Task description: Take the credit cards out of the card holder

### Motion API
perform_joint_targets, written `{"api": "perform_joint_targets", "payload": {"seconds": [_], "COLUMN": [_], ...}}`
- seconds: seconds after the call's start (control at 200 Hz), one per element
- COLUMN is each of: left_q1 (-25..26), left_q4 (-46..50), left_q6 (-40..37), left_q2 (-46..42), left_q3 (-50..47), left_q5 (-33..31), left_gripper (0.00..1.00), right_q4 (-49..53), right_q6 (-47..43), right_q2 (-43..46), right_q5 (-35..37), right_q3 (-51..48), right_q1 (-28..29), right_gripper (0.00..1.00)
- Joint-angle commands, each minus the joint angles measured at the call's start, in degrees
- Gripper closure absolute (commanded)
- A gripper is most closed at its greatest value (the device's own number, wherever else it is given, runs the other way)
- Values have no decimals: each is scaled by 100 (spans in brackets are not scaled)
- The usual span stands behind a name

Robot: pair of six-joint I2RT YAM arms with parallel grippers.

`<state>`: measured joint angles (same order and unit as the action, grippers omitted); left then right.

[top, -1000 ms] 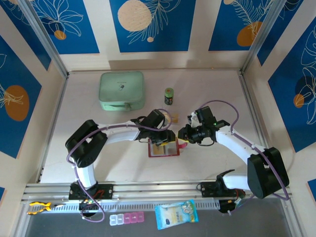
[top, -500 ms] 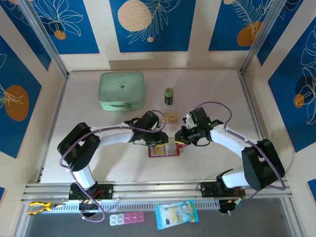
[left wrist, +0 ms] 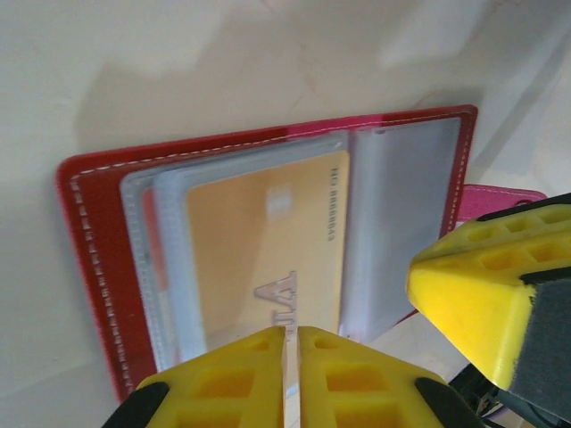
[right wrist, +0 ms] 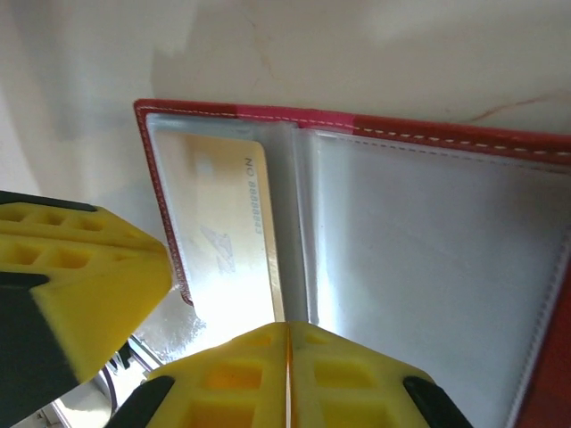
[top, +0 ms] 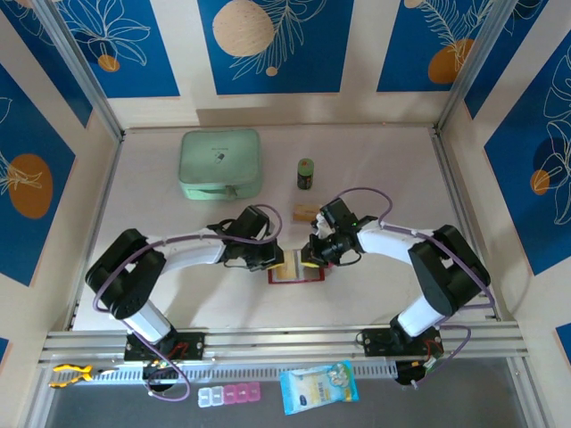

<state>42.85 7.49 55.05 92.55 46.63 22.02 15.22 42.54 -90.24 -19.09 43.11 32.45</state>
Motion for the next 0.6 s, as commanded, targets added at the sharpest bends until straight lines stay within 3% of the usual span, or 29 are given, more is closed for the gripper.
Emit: {"api": "perform_joint_targets", "payload": {"seconds": [0.0,0.305,0.595], "left_q1": [-110,-170,-166], "left_q4": [-51,-98,-21], "left_q6": [-108,-108,-131], "left_q2": [-102,6,-86], "left_q3": [-160,-311,-256], "left_q5": [-76,-55,-58], "left_gripper": [90,91,92], "right_q4": [-140,-50,16], "right_q6": [78,-87,-106], "right_q2": [-155,-529,-241], "right_q5": [-154,61,77], "right_q3": [121,15,65], "right_q1": [51,10,20], "right_gripper": [91,92,92]}}
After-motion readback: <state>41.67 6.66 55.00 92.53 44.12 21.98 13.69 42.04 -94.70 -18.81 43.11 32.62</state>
